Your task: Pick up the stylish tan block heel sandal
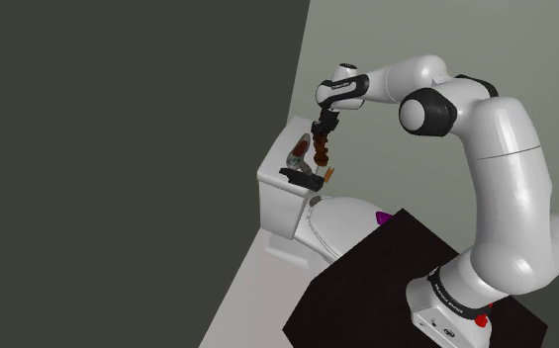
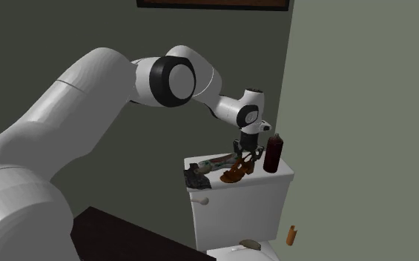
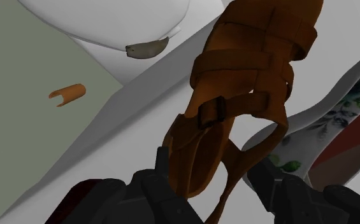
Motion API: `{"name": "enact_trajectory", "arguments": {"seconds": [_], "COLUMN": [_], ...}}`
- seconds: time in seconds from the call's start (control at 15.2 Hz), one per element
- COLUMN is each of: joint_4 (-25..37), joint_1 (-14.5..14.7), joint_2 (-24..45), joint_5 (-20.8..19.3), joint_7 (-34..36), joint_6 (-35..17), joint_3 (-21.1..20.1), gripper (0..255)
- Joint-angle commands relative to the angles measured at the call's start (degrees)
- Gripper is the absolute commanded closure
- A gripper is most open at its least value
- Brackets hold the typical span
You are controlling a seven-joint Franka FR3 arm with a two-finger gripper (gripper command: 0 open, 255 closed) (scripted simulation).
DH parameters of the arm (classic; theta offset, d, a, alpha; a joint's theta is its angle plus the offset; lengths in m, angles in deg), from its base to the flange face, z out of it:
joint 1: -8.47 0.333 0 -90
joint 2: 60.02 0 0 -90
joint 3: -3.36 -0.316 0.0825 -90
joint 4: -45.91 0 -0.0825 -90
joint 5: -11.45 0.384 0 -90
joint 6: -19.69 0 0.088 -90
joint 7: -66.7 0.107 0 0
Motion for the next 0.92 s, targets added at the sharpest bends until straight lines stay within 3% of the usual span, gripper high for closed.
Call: {"name": "enact_trajectory", "arguments": {"seconds": [0.0,0.86], "joint_4": [-0.03,-0.06], "joint_1": [0.01,0.46], "joint_2": [0.03,-5.48], "joint_5": [0.01,-0.89], "joint_7": [-0.01,0.67], "joint_6": [-0.01,5.46], "joint_3": [-0.03,0.78], "gripper": [255,255]}}
